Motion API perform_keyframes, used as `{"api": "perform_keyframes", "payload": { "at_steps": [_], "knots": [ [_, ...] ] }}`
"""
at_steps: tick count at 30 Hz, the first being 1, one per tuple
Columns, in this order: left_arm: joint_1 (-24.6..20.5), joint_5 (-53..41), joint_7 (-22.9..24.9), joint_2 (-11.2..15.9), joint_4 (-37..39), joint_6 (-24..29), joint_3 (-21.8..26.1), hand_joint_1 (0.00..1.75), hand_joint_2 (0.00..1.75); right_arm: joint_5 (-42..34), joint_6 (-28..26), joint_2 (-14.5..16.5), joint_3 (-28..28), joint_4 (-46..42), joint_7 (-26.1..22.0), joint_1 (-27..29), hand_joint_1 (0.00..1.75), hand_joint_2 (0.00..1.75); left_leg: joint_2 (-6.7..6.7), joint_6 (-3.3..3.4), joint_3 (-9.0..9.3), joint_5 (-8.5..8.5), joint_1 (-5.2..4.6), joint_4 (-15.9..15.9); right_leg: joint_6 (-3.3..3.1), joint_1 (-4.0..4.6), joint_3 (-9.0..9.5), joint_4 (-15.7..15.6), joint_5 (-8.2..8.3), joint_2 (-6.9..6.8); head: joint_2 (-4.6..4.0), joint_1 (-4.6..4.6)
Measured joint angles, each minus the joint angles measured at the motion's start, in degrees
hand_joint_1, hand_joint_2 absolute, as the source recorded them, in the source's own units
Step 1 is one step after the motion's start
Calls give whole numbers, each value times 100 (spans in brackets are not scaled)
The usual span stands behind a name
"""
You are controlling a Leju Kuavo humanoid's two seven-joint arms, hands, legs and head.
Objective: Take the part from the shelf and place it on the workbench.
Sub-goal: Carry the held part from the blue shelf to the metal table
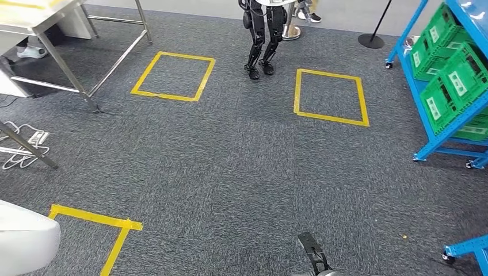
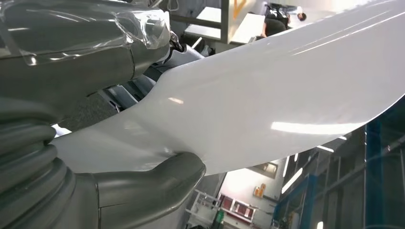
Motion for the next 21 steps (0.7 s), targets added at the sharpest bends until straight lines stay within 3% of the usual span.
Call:
{"api": "perform_keyframes", "payload": {
  "at_steps": [1, 2, 3, 5, 6, 8, 10, 12, 13, 15, 17, 18, 19, 21],
  "knots": [
    [-9, 43, 36, 1, 14, 1, 2, 175, 175, 17, 2, -9, -9, 1, 9, -17, 0, 175, -73, -44, -9, -30, 3, 46, 44, -18, 160, -385, 169, 83, 0, 1],
    [-15, 74, 65, 1, 25, 2, 4, 175, 175, 34, 3, -17, -16, 3, 17, -36, 0, 175, -132, -83, -32, -55, 4, 90, 36, -27, 273, -649, 279, 138, 0, 0],
    [-20, 89, 80, 1, 34, 3, 5, 175, 175, 44, 5, -22, -20, 4, 22, -53, 0, 175, -178, -112, -60, -72, 4, 122, -5, -22, 320, -765, 323, 170, 0, -1],
    [-25, 101, 92, 2, 49, 7, 9, 175, 175, 52, 6, -23, -24, 5, 26, -84, 0, 175, -248, -142, -104, -86, 19, 150, -128, 0, 325, -763, 329, 82, 0, -4],
    [-24, 103, 93, 3, 57, 8, 15, 175, 175, 54, 6, -24, -26, 6, 28, -95, 0, 175, -198, -158, -130, -112, 25, 179, -165, 5, 328, -768, 330, 42, 0, -5],
    [-39, 105, 94, 6, 69, 10, 32, 175, 175, 55, 13, -31, -32, 8, 32, -104, 0, 175, 92, -206, -297, -313, 30, 509, -231, 9, 345, -782, 327, -50, 0, -21],
    [-61, 106, 94, 5, 78, 10, 44, 175, 175, 56, 20, -46, -35, 12, 33, -98, 0, 175, 391, -242, -669, -656, 35, 1251, -279, 47, 356, -785, 312, -153, 0, -36],
    [-62, 113, 98, 6, 97, 13, 48, 175, 175, 66, 21, -55, -34, 16, 41, -93, 0, 175, 452, -234, -984, -813, 36, 1822, -310, 84, 362, -784, 294, -284, 0, -37],
    [-59, 122, 107, 7, 108, 15, 48, 175, 175, 77, 21, -58, -34, 18, 49, -96, 0, 175, 458, -212, -1012, -760, 29, 1846, -322, 101, 370, -785, 285, -347, 0, -36],
    [-58, 167, 132, 11, 123, 23, 48, 175, 175, 118, 21, -59, -33, 19, 71, -112, 0, 175, 564, -92, -690, -399, -34, 1215, -344, 134, 418, -804, 267, -478, 0, -36],
    [-71, 215, 146, 19, 127, 32, 47, 175, 175, 180, 26, -51, -33, 18, 94, -133, 0, 175, 868, 64, -263, -139, -158, 425, -343, 161, 478, -837, 246, -606, 0, -35],
    [-76, 230, 145, 21, 127, 38, 47, 175, 175, 214, 30, -52, -33, 17, 110, -143, 0, 175, 971, 115, -160, -107, -208, 221, -334, 170, 494, -850, 238, -677, 0, -34],
    [-74, 240, 142, 23, 127, 43, 48, 175, 175, 244, 34, -51, -33, 16, 131, -155, 0, 175, 996, 139, -136, -120, -234, 148, -319, 177, 501, -860, 231, -753, 0, -33],
    [-50, 250, 137, 30, 124, 52, 51, 175, 175, 291, 38, -58, -31, 15, 169, -190, 0, 175, 855, 168, -141, -97, -238, 96, -292, 192, 530, -891, 227, -904, 0, -34]
  ]
}}
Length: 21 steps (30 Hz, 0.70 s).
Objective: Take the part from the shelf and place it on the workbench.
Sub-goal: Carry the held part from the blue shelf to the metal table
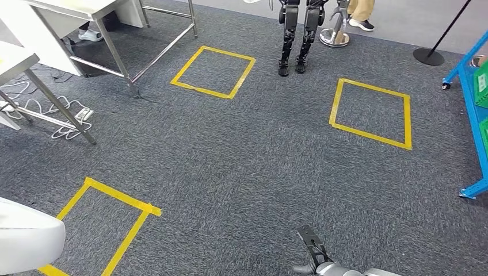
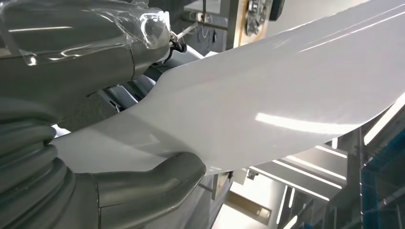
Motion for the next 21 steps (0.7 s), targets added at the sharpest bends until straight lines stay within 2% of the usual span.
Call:
{"api": "perform_keyframes", "payload": {
  "at_steps": [1, 2, 3, 5, 6, 7, 8, 9, 11, 12, 13, 14, 16, 17, 18, 20, 21],
  "knots": [
    [16, 2, 0, 3, -3, 2, 1, 175, 175, 12, 1, -2, 1, -1, 13, -20, 0, 175, -63, 10, 43, 38, 28, -62, 11, 5, 13, -5, -12, -19, 0, -1],
    [17, 0, -2, 6, -6, 5, 2, 175, 175, 24, 1, -9, 2, -2, 21, -39, 0, 175, -128, 18, 97, 81, 58, -135, 15, 5, 1, 55, -53, 74, -1, 2],
    [1, -1, -4, 6, -8, 8, 2, 175, 175, 37, 6, -21, 2, -3, 26, -56, 0, 175, -198, 21, 147, 131, 90, -198, 8, 0, -70, 233, -142, 234, -1, 4],
    [-30, 2, -11, -1, 4, 12, 3, 175, 175, 71, 38, -52, 2, -3, 36, -74, 0, 175, -362, 19, 184, 193, 129, -246, -8, -39, -404, 941, -425, 628, -1, 15],
    [-39, 6, -15, -5, 13, 12, 3, 175, 175, 94, 59, -66, 2, -3, 46, -77, 0, 175, -454, 16, 175, 206, 136, -240, 2, -60, -616, 1349, -556, 729, 0, 16],
    [-34, 15, -20, -9, 24, 12, 4, 175, 175, 119, 75, -75, 2, -3, 58, -78, 0, 175, -546, 11, 173, 204, 142, -234, 37, -86, -776, 1625, -616, 776, 0, 18],
    [-31, 23, -24, -12, 32, 11, 4, 175, 175, 142, 84, -80, 2, -3, 71, -80, 0, 175, -638, -2, 176, 198, 152, -224, 100, -113, -842, 1689, -584, 793, 0, 17],
    [-33, 33, -26, -15, 37, 10, 4, 175, 175, 162, 87, -82, 2, -3, 79, -88, 0, 175, -728, -25, 180, 185, 170, -203, 186, -143, -789, 1504, -453, 808, 0, 16],
    [-38, 44, -29, -22, 40, 10, 4, 175, 175, 181, 89, -84, 2, -3, 87, -107, 0, 175, -888, -109, 175, 130, 208, -117, 357, -210, -460, 700, -78, 939, 0, 17],
    [-39, 47, -31, -25, 40, 10, 7, 175, 175, 184, 90, -86, 2, -3, 89, -115, 0, 175, -957, -160, 153, 91, 217, -56, 376, -231, -311, 364, 57, 1005, 0, 17],
    [-39, 49, -35, -26, 40, 10, 10, 175, 175, 185, 92, -85, 2, -3, 92, -125, 0, 175, -1011, -203, 123, 61, 220, -7, 348, -236, -228, 173, 127, 1050, 0, 17],
    [-36, 50, -39, -26, 40, 10, 14, 175, 175, 185, 93, -84, 2, -3, 97, -134, 0, 175, -1058, -234, 92, 45, 220, 23, 285, -224, -205, 120, 140, 1050, 0, 16],
    [-27, 51, -44, -25, 40, 10, 27, 175, 175, 186, 95, -73, 2, -4, 105, -161, 0, 175, -1108, -264, 53, 36, 235, 39, 166, -209, -203, 116, 152, 947, 0, 15],
    [-27, 51, -45, -25, 39, 10, 37, 175, 175, 186, 95, -71, 1, -5, 108, -171, 0, 175, -1031, -284, 27, 0, 239, 87, 125, -212, -196, 108, 154, 903, 0, 10],
    [-35, 51, -46, -25, 39, 10, 45, 175, 175, 190, 96, -71, 0, -7, 108, -179, 0, 175, -897, -309, -37, -87, 244, 222, 90, -217, -186, 98, 155, 856, 0, 6],
    [-53, 50, -50, -27, 39, 11, 54, 175, 175, 217, 118, -79, -1, -7, 120, -178, 0, 175, -560, -367, -362, -427, 253, 865, 29, -200, -174, 84, 145, 755, 0, -3],
    [-57, 50, -50, -27, 40, 12, 53, 175, 175, 239, 139, -81, -1, -6, 131, -173, 0, 175, -472, -386, -578, -598, 265, 1273, 12, -187, -174, 83, 138, 695, 0, -3]
  ]
}}
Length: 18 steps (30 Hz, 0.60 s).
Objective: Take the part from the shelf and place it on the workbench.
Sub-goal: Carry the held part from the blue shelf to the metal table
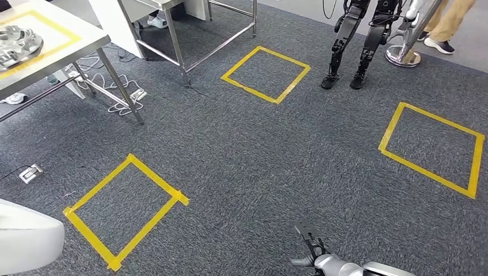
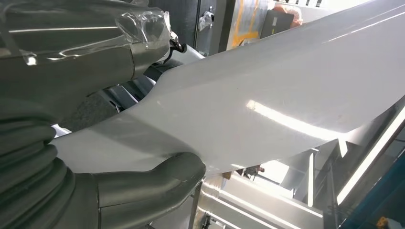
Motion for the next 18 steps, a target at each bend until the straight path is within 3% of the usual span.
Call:
{"api": "perform_keyframes", "payload": {
  "at_steps": [1, 2, 3, 4, 6, 8, 10, 11, 12, 14, 15, 17, 18],
  "knots": [
    [2, 0, 0, -1, 1, 1, -1, 175, 175, 24, 21, -1, 0, 1, 11, 3, 0, 175, 44, -9, -181, -104, 8, 328, -13, 12, 0, -2, -8, -63, 0, 1],
    [3, -1, 0, -1, 1, 1, -1, 175, 175, 41, 38, -2, 0, 1, 20, 2, 0, 175, 64, -8, -264, -95, 11, 455, -22, 22, 1, -2, -14, -127, 0, 1],
    [2, -3, 1, -1, 1, 1, -1, 175, 175, 55, 54, 0, -1, 1, 25, -1, 0, 175, 82, 7, -214, 27, 10, 333, -29, 31, 8, -2, -21, -192, 0, 1],
    [1, -7, 2, -2, -4, 1, 0, 175, 175, 71, 75, 2, -3, 1, 30, -6, 0, 175, 132, 40, -43, 221, -2, -7, -30, 42, 22, -5, -29, -257, 0, 1],
    [-19, -26, 5, -5, -27, 1, 2, 175, 175, 120, 139, 13, -13, -1, 56, -13, 0, 175, 392, 138, 409, 551, -59, -862, -19, 71, 64, -23, -45, -382, 0, 1],
    [-64, -51, 7, -9, -50, 1, 4, 175, 175, 174, 213, 25, -29, -3, 97, -14, 0, 175, 539, 193, 589, 628, -113, -1249, 17, 83, 99, -52, -63, -510, 0, 1],
    [-88, -62, 9, -9, -62, 1, 14, 175, 175, 214, 259, 46, -46, -14, 129, -20, 0, 175, 400, 226, 593, 647, -115, -1312, 70, 82, 139, -97, -70, -633, 0, 1],
    [-89, -64, 9, -11, -66, 1, 21, 175, 175, 232, 269, 58, -56, -21, 139, -30, 0, 175, 321, 249, 632, 687, -99, -1375, 93, 80, 151, -92, -81, -582, 0, 4],
    [-100, -66, 11, -13, -69, 1, 27, 175, 175, 245, 273, 69, -66, -28, 145, -39, 0, 175, 244, 279, 680, 735, -78, -1438, 97, 78, 120, -1, -135, -441, -1, 5],
    [-133, -67, 19, -30, -62, 1, 30, 175, 175, 262, 274, 73, -81, -32, 172, -48, 0, 175, 92, 308, 736, 802, -47, -1510, 63, 64, -139, 565, -393, -60, -1, 17],
    [-147, -65, 23, -37, -52, 1, 30, 175, 175, 266, 277, 72, -85, -31, 188, -43, 0, 175, 12, 316, 734, 809, -44, -1507, 44, 60, -347, 979, -558, 49, 0, 21],
    [-147, -61, 27, -45, -27, 1, 30, 175, 175, 272, 288, 72, -88, -30, 211, -31, 0, 175, -172, 307, 729, 800, -45, -1488, 81, 55, -679, 1539, -702, 102, 0, 25],
    [-145, -60, 28, -45, -14, 1, 30, 175, 175, 276, 296, 74, -90, -29, 214, -31, 0, 175, -264, 295, 731, 788, -42, -1472, 137, 46, -702, 1509, -633, 107, 0, 25]
  ]
}}
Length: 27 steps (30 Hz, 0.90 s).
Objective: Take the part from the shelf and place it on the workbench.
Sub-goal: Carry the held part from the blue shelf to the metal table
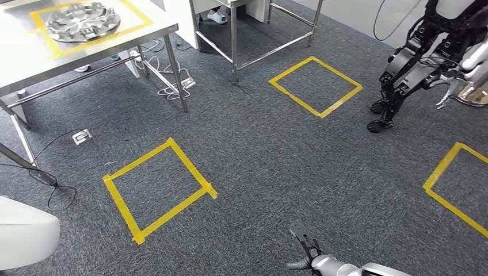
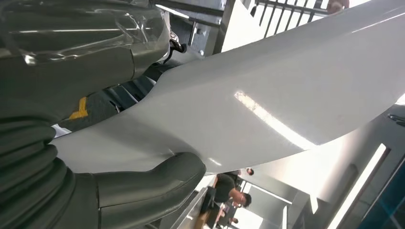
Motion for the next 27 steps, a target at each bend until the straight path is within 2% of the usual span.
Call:
{"api": "perform_keyframes", "payload": {
  "at_steps": [1, 2, 3, 4, 5, 7, 8, 9, 10, 11, 12, 13, 14, 15, 16, 18, 19, 20, 22, 24, 25, 27],
  "knots": [
    [1, 1, 1, -1, 9, 0, -1, 175, 175, 6, 12, 0, -3, 0, 1, -5, 0, 175, -92, -20, 5, -21, 9, 26, 75, -17, 101, -287, 166, 20, 0, 0],
    [2, 1, 1, -1, 15, 0, -1, 175, 175, 12, 28, 0, -7, 0, 1, -10, 0, 175, -178, -49, 6, -51, 19, 62, 153, -46, 278, -727, 373, 97, 0, 1],
    [4, 1, 0, -1, 18, 0, 1, 175, 175, 19, 45, 3, -12, 0, 1, -14, 0, 175, -256, -85, -3, -85, 20, 105, 192, -60, 439, -1107, 542, 200, 0, 2],
    [9, 1, 0, 0, 19, 0, 1, 175, 175, 27, 62, 5, -19, 0, 1, -20, 0, 175, -322, -121, -23, -115, 18, 149, 184, -70, 563, -1389, 662, 279, 0, 1],
    [16, 0, 0, 1, 20, 0, 0, 175, 175, 37, 74, 12, -27, 0, 3, -21, 0, 175, -375, -150, -47, -134, 14, 178, 144, -67, 618, -1510, 709, 333, 0, -1],
    [35, -3, 0, 2, 21, 0, 0, 175, 175, 66, 96, 26, -49, -1, 11, -23, 0, 175, -465, -181, -74, -148, 22, 186, 24, -55, 649, -1524, 710, 255, 0, -4],
    [45, -8, 0, 2, 21, 0, 1, 175, 175, 87, 111, 35, -62, -1, 16, -22, 0, 175, -435, -196, -77, -164, 26, 197, -16, -57, 668, -1538, 708, 205, 0, -4],
    [48, -16, 0, 3, 21, 0, 2, 175, 175, 110, 128, 40, -77, -2, 18, -20, 0, 175, -313, -219, -111, -221, 25, 280, -62, -61, 693, -1556, 704, 149, 0, -9],
    [46, -24, 0, 4, 20, -1, 2, 175, 175, 132, 145, 41, -92, -2, 18, -16, 0, 175, -134, -247, -205, -336, 26, 482, -104, -66, 717, -1572, 696, 92, 0, -14],
    [43, -31, -1, 5, 21, -1, 2, 175, 175, 155, 155, 39, -110, -2, 18, -4, 0, 175, 74, -278, -374, -501, 30, 815, -139, -53, 734, -1581, 685, 39, 0, -19],
    [39, -36, -1, 6, 26, -3, 0, 175, 175, 173, 162, 37, -126, -2, 18, 14, 0, 175, 225, -306, -596, -683, 41, 1226, -166, -44, 745, -1586, 672, -16, 0, -24],
    [42, -37, -1, 7, 33, -5, -1, 175, 175, 191, 161, 37, -139, -2, 9, 34, 0, 175, 296, -324, -815, -823, 57, 1613, -176, -35, 749, -1587, 663, -67, 0, -23],
    [52, -40, -1, 7, 40, -7, -1, 175, 175, 214, 143, 39, -152, -2, -17, 50, 0, 175, 324, -333, -963, -864, 70, 1848, -183, -29, 750, -1587, 655, -115, 0, -24],
    [62, -44, 0, 8, 46, -9, -2, 175, 175, 247, 107, 43, -162, -2, -63, 60, 0, 175, 334, -332, -994, -794, 78, 1859, -184, -26, 753, -1587, 649, -157, 0, -24],
    [70, -49, 1, 8, 49, -11, -1, 175, 175, 285, 58, 46, -170, -2, -123, 63, 0, 175, 342, -317, -893, -626, 83, 1628, -180, -22, 760, -1587, 644, -190, 0, -24],
    [76, -60, 1, 9, 46, -14, 3, 175, 175, 356, -47, 55, -187, -5, -237, 61, 0, 175, 400, -245, -453, -253, 65, 789, -166, -9, 784, -1588, 633, -235, 0, -22],
    [78, -65, 3, 10, 44, -15, 5, 175, 175, 377, -86, 58, -196, -8, -278, 60, 0, 175, 436, -212, -270, -150, 46, 448, -150, 4, 794, -1590, 627, -249, 0, -22],
    [79, -71, 5, 10, 42, -15, 7, 175, 175, 390, -115, 61, -204, -11, -307, 63, 0, 175, 463, -185, -165, -117, 24, 252, -129, 11, 800, -1594, 620, -263, 0, -22],
    [89, -82, 10, 10, 39, -15, 8, 175, 175, 399, -145, 68, -220, -15, -334, 69, 0, 175, 451, -154, -141, -130, -7, 178, -63, 17, 819, -1626, 616, -296, 0, -22],
    [100, -90, 12, 9, 35, -15, 9, 175, 175, 403, -152, 73, -233, -17, -343, 80, 0, 175, 406, -97, -81, -74, 19, 88, -16, 6, 808, -1587, 585, -260, 0, -20],
    [97, -95, 14, 8, 33, -15, 11, 175, 175, 416, -155, 72, -237, -18, -357, 85, 0, 175, 385, -68, -47, -42, 34, 40, -18, 4, 736, -1431, 507, -200, 0, -18],
    [99, -104, 19, 3, 34, -15, 14, 175, 175, 473, -172, 56, -240, -19, -425, 113, 0, 175, 341, -32, -15, -20, 38, 5, -55, -3, 385, -737, 217, -63, 0, -16]
  ]
}}
